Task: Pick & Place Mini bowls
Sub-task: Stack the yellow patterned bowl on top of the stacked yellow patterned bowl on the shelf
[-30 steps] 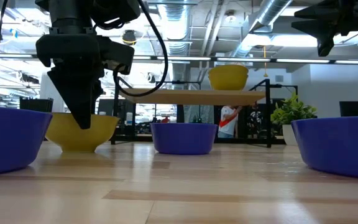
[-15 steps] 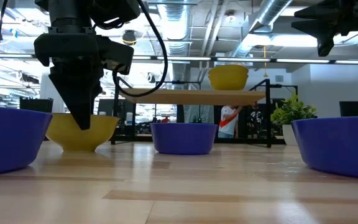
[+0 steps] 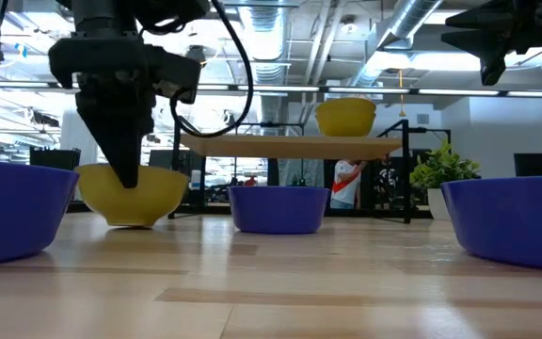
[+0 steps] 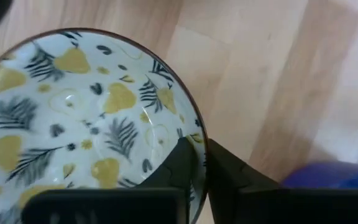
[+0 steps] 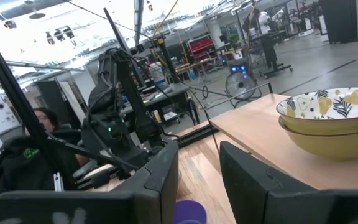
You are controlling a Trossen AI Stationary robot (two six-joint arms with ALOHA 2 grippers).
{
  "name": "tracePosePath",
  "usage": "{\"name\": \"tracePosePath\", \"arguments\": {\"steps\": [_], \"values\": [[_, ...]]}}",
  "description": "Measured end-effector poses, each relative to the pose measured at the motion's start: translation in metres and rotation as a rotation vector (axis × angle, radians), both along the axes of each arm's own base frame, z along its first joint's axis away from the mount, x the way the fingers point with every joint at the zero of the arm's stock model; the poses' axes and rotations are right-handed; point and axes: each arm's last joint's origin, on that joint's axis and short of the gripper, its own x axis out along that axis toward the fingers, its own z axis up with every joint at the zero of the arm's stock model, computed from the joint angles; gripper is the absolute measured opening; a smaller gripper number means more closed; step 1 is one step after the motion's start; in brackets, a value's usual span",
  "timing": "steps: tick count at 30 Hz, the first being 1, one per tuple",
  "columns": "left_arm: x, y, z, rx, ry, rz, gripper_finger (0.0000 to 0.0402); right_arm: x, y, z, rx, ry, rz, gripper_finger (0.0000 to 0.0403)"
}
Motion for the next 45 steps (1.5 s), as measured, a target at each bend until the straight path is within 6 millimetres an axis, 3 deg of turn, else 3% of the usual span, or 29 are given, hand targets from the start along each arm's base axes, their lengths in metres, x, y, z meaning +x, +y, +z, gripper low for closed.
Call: {"name": "tracePosePath", "arguments": {"steps": [12,19,23,29,36,41,45], "values": [[-0.024,0.005,0.047,-0.083,-0.199,-0.005,0.0007,0.0,0.0,0.0,0.124,-0.027,0.008,0.0107],[-0.02,0.004,0.058,-0.112,-0.324,-0.007,0.0007,0.001,0.0,0.002,0.119,-0.045,0.012,0.0107],[-0.015,0.002,0.063,-0.131,-0.399,-0.016,0.0007,0.006,0.002,0.009,0.0,-0.087,0.07,0.0107],[-0.01,0.001,0.085,-0.105,-0.49,-0.06,0.0007,0.024,0.005,0.02,-0.172,-0.158,0.147,0.0107],[-0.003,0.001,0.125,-0.019,-0.623,-0.107,0.0007,0.053,0.008,0.029,-0.2,-0.094,0.236,0.0107],[0.008,-0.002,0.14,0.041,-0.649,-0.144,0.0007,0.073,0.009,0.053,-0.292,-0.056,0.268,0.0107],[0.024,-0.011,0.144,0.112,-0.568,-0.202,0.0007,0.086,0.009,0.075,-0.364,0.023,0.284,0.0107]]}}
